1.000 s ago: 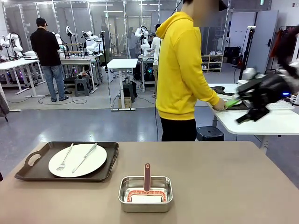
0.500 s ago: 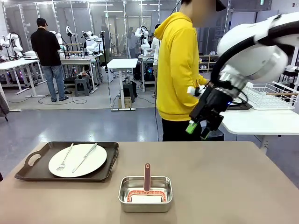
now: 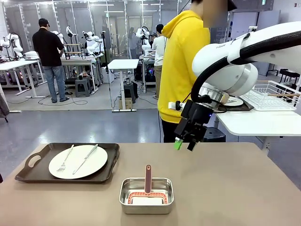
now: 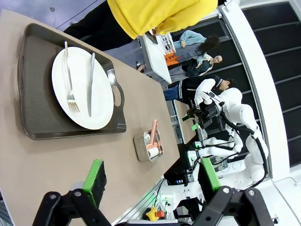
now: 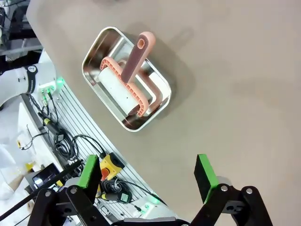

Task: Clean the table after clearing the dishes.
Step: When the left (or right) Handle tray is removed, use the left hand (or right hand) to clean the left (or right) side of the table with the Lint Roller.

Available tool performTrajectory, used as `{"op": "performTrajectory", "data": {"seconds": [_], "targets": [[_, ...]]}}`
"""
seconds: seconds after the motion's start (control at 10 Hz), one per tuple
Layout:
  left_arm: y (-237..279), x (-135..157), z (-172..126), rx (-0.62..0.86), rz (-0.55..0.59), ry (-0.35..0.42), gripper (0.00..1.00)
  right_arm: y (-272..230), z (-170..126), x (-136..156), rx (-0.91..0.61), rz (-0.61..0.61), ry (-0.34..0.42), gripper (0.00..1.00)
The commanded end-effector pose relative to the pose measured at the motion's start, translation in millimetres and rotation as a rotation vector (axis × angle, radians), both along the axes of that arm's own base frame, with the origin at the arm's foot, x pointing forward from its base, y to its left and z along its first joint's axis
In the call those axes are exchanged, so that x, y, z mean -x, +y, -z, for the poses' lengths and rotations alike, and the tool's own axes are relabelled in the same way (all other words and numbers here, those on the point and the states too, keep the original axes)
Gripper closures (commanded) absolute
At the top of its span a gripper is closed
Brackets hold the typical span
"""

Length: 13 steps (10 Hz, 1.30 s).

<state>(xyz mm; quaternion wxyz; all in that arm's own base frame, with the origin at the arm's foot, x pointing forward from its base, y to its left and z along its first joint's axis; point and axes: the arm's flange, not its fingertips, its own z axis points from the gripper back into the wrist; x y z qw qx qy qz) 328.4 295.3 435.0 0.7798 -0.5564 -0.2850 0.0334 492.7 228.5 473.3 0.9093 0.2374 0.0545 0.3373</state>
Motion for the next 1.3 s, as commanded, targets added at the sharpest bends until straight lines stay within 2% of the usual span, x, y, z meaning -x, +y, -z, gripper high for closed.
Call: {"op": "performTrajectory", "data": {"seconds": [0.0, 0.6, 0.8, 1.0, 1.2], "targets": [[1, 3, -2, 0.002, 0.001, -0.004, 0.0, -11, -7, -1, -0.004, 0.016, 0.006, 0.0], [1, 3, -2, 0.002, 0.001, -0.004, 0.0, -12, -3, -4, -0.001, 0.02, 0.003, 0.0], [1, 3, -2, 0.002, 0.001, -0.004, 0.0, 16, -1, -34, 0.051, -0.153, -0.059, 0.0], [1, 3, -2, 0.002, 0.001, -0.004, 0.0, 56, 6, -68, 0.099, -0.327, -0.038, 0.0], [1, 3, -2, 0.002, 0.001, -0.004, 0.0, 104, 21, -89, 0.174, -0.453, -0.005, 0.0]]}}
